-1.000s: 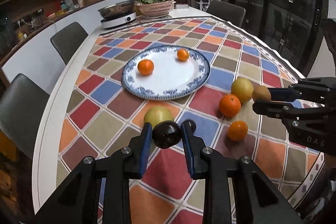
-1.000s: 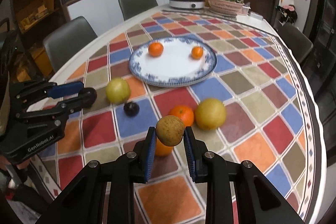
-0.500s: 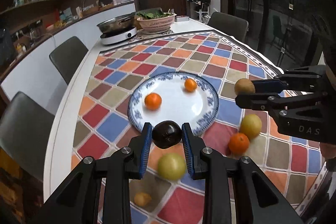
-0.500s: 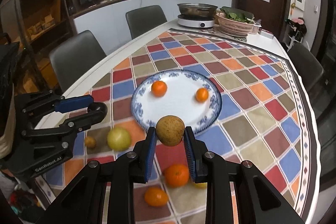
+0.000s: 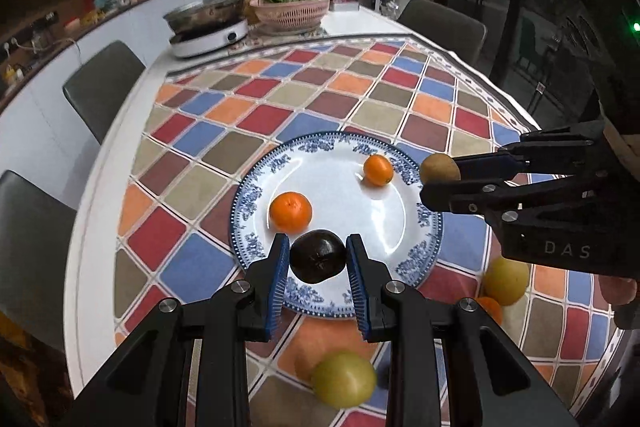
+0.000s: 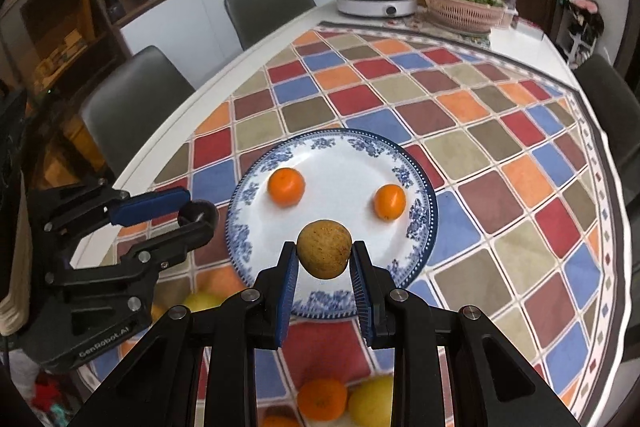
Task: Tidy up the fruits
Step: 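Lower the plum and kiwi onto the plate and open both tools, then withdraw both open tools from the plate toward the remaining fruits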
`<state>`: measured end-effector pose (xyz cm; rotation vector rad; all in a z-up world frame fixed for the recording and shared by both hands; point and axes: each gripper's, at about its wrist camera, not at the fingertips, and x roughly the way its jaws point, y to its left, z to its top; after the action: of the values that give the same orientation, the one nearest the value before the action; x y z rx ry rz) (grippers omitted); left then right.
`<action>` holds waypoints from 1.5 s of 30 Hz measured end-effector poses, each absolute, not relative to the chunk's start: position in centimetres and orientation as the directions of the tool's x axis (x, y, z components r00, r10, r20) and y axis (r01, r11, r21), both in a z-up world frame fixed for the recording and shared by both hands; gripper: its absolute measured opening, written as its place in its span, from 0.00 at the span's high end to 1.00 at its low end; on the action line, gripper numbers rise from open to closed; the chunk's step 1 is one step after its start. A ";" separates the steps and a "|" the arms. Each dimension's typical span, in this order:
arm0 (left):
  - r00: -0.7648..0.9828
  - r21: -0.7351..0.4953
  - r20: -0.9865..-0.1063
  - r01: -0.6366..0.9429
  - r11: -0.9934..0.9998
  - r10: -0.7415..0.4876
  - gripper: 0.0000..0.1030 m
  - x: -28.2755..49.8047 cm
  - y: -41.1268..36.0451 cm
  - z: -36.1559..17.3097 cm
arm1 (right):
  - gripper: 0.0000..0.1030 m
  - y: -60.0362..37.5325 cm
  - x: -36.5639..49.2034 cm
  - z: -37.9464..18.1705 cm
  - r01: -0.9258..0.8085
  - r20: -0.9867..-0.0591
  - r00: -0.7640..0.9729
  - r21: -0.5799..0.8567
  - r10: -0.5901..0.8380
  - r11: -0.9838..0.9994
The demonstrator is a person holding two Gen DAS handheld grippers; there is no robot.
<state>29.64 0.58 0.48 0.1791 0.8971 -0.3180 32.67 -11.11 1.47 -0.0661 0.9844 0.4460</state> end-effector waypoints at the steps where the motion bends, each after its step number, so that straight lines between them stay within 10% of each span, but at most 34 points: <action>1: 0.573 0.017 -0.796 0.343 0.939 -0.195 0.72 30.0 0.6 0.2 | 0.73 -11.0 33.3 1.2 -0.389 -0.822 0.466 0.143 0.328 0.910; 21: 0.456 -0.048 -0.871 0.294 0.955 -0.184 0.62 35.3 0.1 -3.9 | 0.72 -11.5 38.2 -4.4 -0.319 -0.884 0.356 0.189 0.302 0.929; 45: 0.682 0.060 -0.724 0.213 0.975 -0.104 0.42 23.0 2.7 4.5 | 0.49 -11.1 27.3 3.6 -0.367 -0.763 0.577 0.074 0.290 0.927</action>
<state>23.04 2.73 4.50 0.1440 0.8014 -0.1789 27.26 -11.05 3.61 -0.0960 0.8746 0.3850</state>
